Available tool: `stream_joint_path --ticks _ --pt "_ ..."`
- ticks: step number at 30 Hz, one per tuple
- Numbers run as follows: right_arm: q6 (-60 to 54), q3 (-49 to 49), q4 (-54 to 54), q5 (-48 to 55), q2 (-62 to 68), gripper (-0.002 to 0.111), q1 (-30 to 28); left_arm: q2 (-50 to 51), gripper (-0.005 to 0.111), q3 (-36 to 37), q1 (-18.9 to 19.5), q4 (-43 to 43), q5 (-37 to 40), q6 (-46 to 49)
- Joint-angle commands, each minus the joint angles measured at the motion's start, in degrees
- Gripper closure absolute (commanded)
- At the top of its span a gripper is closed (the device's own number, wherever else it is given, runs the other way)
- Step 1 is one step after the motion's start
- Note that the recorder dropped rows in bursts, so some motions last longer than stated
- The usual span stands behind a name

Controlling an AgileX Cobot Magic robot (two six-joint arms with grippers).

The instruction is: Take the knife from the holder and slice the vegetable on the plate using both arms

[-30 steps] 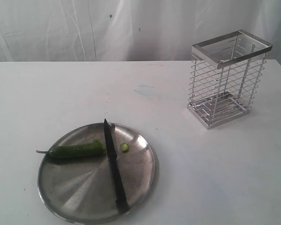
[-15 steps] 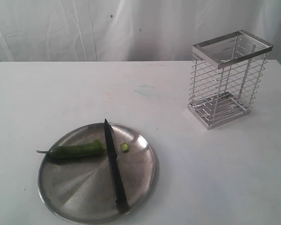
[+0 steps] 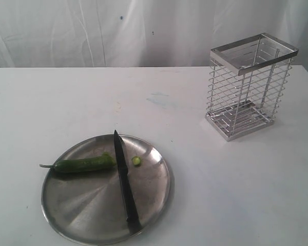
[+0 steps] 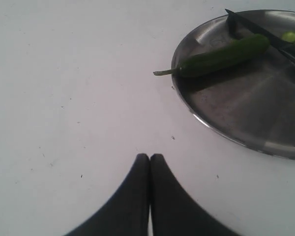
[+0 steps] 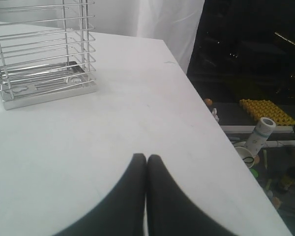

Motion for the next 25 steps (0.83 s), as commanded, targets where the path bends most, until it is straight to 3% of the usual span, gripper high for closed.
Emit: stream_joint_path --ticks 1,25 --pt "0.0 0.1 -0.2 -0.1 0.0 0.108 -0.1 -0.2 0.107 0.2 -0.3 -0.8 0.9 -0.3" --pt "0.0 0.1 -0.1 -0.1 0.0 0.108 -0.1 -0.2 0.107 0.2 -1.5 -0.8 0.7 -0.3"
